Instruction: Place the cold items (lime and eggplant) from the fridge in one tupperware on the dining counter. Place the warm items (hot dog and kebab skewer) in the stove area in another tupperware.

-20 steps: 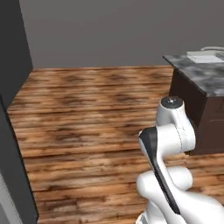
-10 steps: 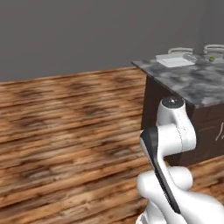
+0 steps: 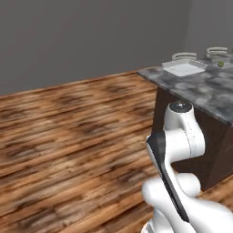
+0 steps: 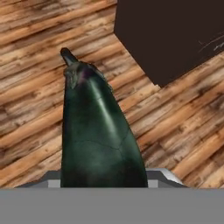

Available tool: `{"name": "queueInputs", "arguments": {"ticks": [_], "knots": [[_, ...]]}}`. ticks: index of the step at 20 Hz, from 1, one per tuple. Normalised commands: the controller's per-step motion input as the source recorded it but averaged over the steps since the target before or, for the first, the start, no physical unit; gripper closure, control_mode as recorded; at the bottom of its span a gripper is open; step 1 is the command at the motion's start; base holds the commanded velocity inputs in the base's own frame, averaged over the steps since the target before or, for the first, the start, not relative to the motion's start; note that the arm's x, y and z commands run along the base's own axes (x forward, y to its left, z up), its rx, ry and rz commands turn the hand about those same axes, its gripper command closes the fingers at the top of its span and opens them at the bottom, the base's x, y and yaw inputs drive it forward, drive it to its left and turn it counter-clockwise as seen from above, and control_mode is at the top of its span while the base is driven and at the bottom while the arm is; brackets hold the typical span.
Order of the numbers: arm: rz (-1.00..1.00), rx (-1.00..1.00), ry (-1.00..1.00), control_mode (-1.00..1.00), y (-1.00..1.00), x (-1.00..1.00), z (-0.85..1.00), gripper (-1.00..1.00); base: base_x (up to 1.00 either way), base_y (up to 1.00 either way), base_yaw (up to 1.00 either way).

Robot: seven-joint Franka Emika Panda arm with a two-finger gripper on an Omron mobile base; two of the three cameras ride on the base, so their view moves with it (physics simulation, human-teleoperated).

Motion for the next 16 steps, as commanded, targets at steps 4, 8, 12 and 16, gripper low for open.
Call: {"name": "queueInputs", "arguments": {"ticks": [4, 8, 12, 16], "knots": [[0.0, 0.0, 0.0, 1.0, 0.0, 0.0, 0.0, 1.0, 1.0, 0.98, -0.43], [0.0, 0.0, 0.0, 1.0, 0.0, 0.0, 0.0, 1.0, 1.0, 0.97, -0.49], [0.0, 0.0, 0.0, 1.0, 0.0, 0.0, 0.0, 1.0, 1.0, 0.99, -0.51], [0.0, 0.0, 0.0, 1.0, 0.0, 0.0, 0.0, 1.0, 1.0, 0.92, -0.57]]}}
